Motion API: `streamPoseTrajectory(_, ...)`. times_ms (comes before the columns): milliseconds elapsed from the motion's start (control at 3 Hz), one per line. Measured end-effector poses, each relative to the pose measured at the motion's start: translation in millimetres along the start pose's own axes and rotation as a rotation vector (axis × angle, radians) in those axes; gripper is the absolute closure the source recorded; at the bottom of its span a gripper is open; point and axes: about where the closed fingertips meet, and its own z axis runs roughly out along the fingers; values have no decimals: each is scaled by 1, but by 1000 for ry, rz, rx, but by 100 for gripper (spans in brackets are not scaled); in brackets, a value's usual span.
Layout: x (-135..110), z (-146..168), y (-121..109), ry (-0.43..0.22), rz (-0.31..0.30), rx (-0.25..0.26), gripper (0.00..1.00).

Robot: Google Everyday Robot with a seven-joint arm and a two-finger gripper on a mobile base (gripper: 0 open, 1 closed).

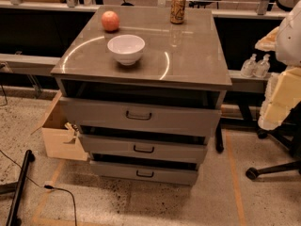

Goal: Open top drawer

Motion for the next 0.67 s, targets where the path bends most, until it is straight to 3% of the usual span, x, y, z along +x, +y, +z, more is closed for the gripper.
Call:
streamPoseTrajectory(333, 0, 0, 0, 0, 0, 0, 0)
streamPoseTrajectory(667, 4, 26, 3, -46, 21, -1, 0)
